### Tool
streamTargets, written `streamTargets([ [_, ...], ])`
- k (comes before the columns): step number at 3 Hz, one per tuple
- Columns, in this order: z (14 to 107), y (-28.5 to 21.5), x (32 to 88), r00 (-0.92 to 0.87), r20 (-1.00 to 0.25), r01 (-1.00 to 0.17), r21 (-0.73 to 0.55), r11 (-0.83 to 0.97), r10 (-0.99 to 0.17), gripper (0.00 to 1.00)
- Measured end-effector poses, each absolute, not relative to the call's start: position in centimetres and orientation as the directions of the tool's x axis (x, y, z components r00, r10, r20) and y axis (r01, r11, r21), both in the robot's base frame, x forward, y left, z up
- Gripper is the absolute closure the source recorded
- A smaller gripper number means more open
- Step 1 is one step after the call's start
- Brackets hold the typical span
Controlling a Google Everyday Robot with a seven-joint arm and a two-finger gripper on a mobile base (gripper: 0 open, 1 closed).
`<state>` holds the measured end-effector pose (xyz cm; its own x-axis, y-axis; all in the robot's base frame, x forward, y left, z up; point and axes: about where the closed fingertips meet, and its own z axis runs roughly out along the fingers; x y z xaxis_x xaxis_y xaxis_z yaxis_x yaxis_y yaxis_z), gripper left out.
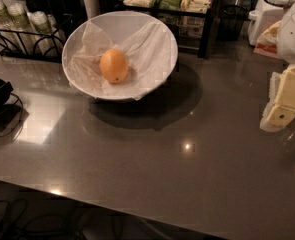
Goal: Pick orange from white bowl
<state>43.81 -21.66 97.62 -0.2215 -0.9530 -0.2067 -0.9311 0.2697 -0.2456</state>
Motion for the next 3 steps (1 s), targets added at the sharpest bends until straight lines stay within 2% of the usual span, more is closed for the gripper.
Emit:
streamTargets([
  [1, 97.6, -21.7, 43.8, -0.221, -0.207, -0.931, -0.246, 0.27, -0.953, 0.0],
  [2, 97.8, -19.8, 45.1, -0.2, -0.262, -0.926, -0.265, 0.269, -0.944, 0.0],
  [3, 97.9, -16.0, 47.3, -0.129, -0.313, -0.927, -0.298, 0.226, -0.941, 0.0],
])
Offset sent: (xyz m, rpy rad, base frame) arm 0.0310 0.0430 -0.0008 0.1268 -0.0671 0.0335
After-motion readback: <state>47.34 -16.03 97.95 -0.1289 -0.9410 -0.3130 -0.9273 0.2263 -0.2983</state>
